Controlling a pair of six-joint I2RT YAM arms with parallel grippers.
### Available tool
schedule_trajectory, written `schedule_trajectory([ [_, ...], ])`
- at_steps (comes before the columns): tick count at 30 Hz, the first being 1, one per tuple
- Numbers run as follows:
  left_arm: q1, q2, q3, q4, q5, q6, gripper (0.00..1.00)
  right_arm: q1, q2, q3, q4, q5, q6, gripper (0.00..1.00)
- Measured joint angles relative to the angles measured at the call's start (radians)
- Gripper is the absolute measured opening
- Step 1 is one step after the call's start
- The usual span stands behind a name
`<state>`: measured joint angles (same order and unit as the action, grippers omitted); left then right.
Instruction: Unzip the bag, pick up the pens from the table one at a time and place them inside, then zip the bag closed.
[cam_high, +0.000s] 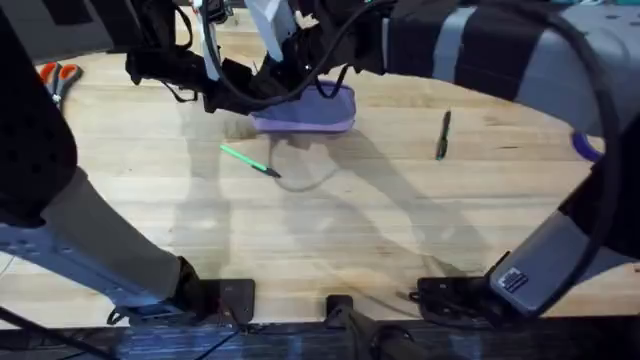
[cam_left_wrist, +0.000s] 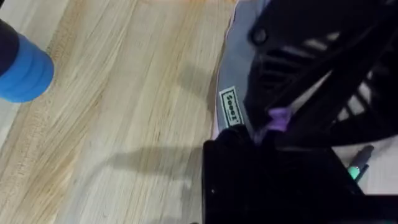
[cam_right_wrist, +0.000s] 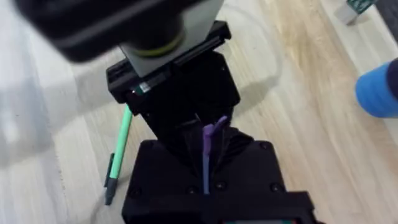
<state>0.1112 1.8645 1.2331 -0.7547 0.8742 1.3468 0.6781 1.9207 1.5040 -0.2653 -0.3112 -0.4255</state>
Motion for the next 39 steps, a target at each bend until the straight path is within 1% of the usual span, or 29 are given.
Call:
schedule_trajectory([
  [7,0.0,0.0,0.0,0.0,0.0,0.0,0.042,-0.002,0.009,0.0,-0.013,-0.026,0.023,0.03],
  [9,0.0,0.0,0.0,0.0,0.0,0.0,0.042,-0.003,0.009,0.0,-0.037,-0.032,0.034,0.115],
  [10,0.0,0.0,0.0,-0.001,0.0,0.0,0.042,-0.003,0.008,0.0,-0.047,-0.033,0.038,0.194],
  [12,-0.001,0.0,0.0,-0.01,0.001,0.005,0.042,-0.015,0.003,0.001,-0.057,-0.022,0.041,0.476],
  [15,-0.002,0.0,0.0,0.003,0.001,0.001,0.042,-0.034,-0.025,0.001,-0.12,-0.035,0.05,0.909],
  [16,-0.003,0.0,0.0,0.004,0.001,0.0,0.042,-0.034,-0.037,0.001,-0.136,-0.042,0.052,0.971],
  [17,-0.003,0.0,0.0,0.004,0.001,0.0,0.042,-0.034,-0.048,0.001,-0.146,-0.05,0.053,0.989],
  [21,-0.003,0.0,0.0,0.004,0.001,0.0,0.042,-0.045,-0.112,0.001,-0.201,-0.069,0.056,0.995],
  [23,-0.003,0.0,0.0,0.004,0.001,0.0,0.042,-0.066,-0.149,0.001,-0.236,-0.073,0.056,0.995],
  [30,-0.003,0.0,0.0,0.004,0.001,0.0,0.042,-0.179,-0.278,0.001,-0.358,-0.077,0.056,0.996],
  [35,-0.003,0.0,0.0,0.004,0.001,0.0,0.052,-0.227,-0.322,0.001,-0.37,-0.078,0.056,0.996],
  [36,-0.003,0.0,0.0,0.006,0.0,0.002,0.125,-0.23,-0.323,0.001,-0.37,-0.078,0.056,0.996],
  [37,-0.004,0.0,0.0,0.01,0.003,-0.001,0.229,-0.232,-0.322,0.001,-0.37,-0.078,0.056,0.996],
  [39,-0.006,0.0,0.0,0.014,0.008,-0.001,0.521,-0.232,-0.321,0.001,-0.376,-0.078,0.056,0.996],
])
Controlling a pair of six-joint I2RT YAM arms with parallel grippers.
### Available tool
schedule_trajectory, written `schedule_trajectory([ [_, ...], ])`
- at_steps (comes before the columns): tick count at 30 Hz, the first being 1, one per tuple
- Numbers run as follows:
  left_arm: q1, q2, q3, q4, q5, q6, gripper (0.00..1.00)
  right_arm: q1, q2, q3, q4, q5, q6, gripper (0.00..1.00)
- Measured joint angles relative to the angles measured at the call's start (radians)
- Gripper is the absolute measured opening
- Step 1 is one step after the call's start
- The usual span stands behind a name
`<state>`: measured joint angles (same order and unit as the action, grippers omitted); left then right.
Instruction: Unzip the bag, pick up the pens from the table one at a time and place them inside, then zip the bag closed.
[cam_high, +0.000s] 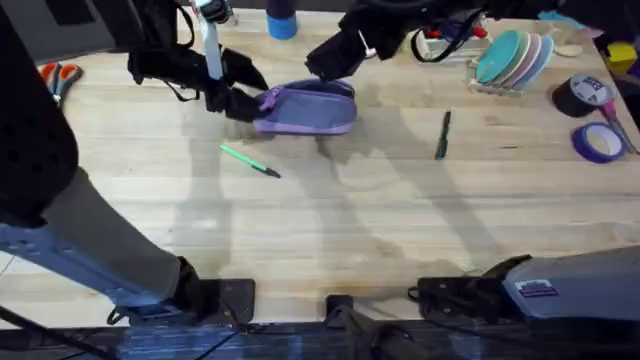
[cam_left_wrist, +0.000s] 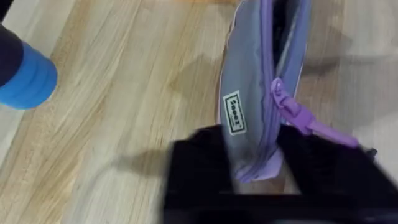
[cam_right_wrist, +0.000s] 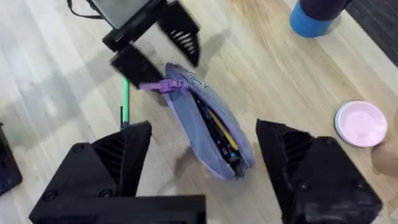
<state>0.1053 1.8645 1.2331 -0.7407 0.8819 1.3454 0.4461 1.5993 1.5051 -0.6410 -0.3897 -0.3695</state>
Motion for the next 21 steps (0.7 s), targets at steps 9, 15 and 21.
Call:
schedule_trajectory([
  [9,-0.007,0.0,0.0,0.001,0.012,-0.003,0.993,0.0,0.0,0.0,-0.015,0.0,0.0,0.995],
  [15,-0.007,-0.009,0.002,-0.053,0.009,-0.003,0.993,0.0,0.0,0.007,-0.074,0.001,0.0,0.995],
  [21,-0.007,-0.153,0.039,-0.202,-0.044,-0.006,0.993,0.0,0.0,0.095,-0.232,0.048,-0.01,0.995],
])
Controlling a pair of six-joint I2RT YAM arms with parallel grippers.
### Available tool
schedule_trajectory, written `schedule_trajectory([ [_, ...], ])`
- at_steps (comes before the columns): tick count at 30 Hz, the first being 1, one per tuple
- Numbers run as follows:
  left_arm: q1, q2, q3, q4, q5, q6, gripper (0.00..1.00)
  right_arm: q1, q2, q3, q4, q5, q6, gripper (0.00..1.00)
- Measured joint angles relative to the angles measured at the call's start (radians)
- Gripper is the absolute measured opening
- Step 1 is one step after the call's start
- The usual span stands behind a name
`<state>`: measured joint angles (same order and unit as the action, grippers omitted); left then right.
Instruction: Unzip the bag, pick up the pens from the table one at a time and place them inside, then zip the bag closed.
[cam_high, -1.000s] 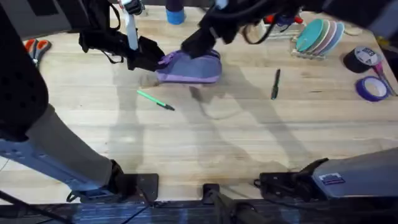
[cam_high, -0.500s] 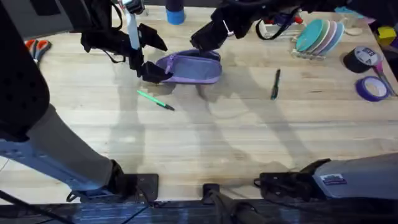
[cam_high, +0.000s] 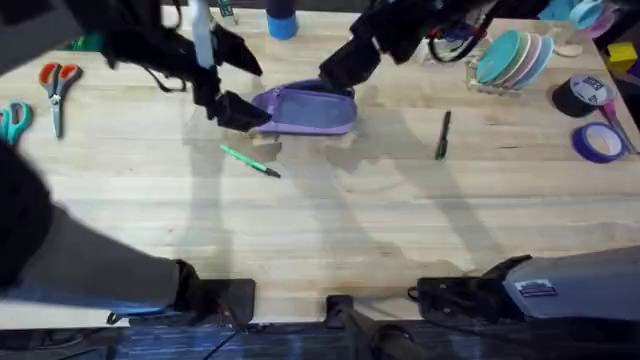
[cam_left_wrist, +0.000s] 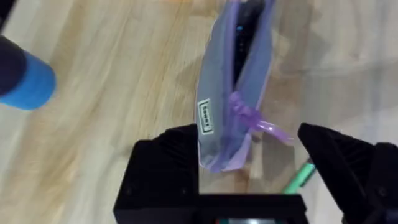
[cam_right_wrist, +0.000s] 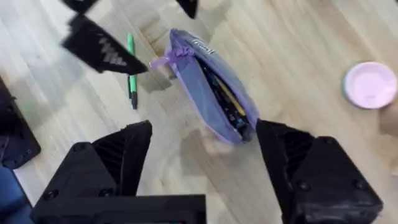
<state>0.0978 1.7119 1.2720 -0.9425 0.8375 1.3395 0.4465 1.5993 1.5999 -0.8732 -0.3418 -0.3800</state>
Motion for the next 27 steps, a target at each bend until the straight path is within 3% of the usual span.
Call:
schedule_trajectory([
  [9,0.0,-0.214,0.023,-0.181,-0.096,0.0,0.994,0.002,0.038,0.193,-0.14,0.027,-0.018,0.992],
  [17,0.0,-0.235,0.023,-0.222,-0.156,0.0,0.993,0.068,0.213,0.352,-0.305,0.104,-0.115,0.992],
  [27,0.0,-0.235,0.023,-0.214,-0.163,0.0,0.993,0.154,0.285,0.368,-0.304,0.245,-0.337,0.995],
])
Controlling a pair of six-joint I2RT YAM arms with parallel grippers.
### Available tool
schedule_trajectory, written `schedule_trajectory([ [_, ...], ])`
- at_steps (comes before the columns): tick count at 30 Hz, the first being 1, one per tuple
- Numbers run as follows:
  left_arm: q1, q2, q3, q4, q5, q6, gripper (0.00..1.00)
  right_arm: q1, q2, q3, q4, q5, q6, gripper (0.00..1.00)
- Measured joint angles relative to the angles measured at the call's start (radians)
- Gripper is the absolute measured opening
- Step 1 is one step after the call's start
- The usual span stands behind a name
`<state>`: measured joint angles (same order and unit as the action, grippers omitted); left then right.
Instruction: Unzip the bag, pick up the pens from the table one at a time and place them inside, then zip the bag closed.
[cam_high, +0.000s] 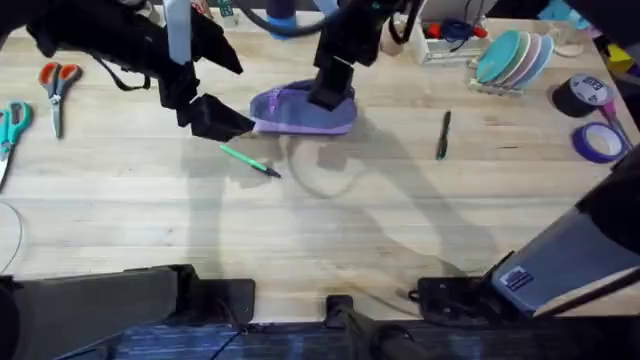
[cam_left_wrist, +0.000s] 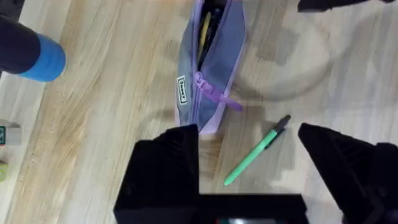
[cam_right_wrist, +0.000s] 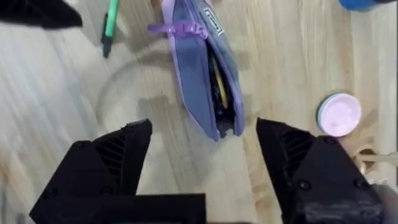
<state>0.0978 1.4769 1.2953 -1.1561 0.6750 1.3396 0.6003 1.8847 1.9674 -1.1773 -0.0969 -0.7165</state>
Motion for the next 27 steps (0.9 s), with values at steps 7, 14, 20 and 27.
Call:
schedule_trajectory([
  [7,0.0,0.0,0.0,0.0,-0.007,0.0,0.993,0.0,0.0,0.001,0.028,0.019,-0.077,0.995],
  [14,0.0,0.0,0.0,0.0,-0.007,0.0,0.993,0.0,0.0,0.003,0.042,0.022,-0.089,0.265],
  [20,0.0,0.0,0.0,0.0,-0.008,0.0,0.993,-0.003,0.0,0.003,0.045,0.0,-0.089,0.031],
  [27,0.0,0.0,0.0,0.0,-0.008,0.0,0.993,-0.054,0.0,0.003,0.046,-0.107,-0.089,0.03],
])
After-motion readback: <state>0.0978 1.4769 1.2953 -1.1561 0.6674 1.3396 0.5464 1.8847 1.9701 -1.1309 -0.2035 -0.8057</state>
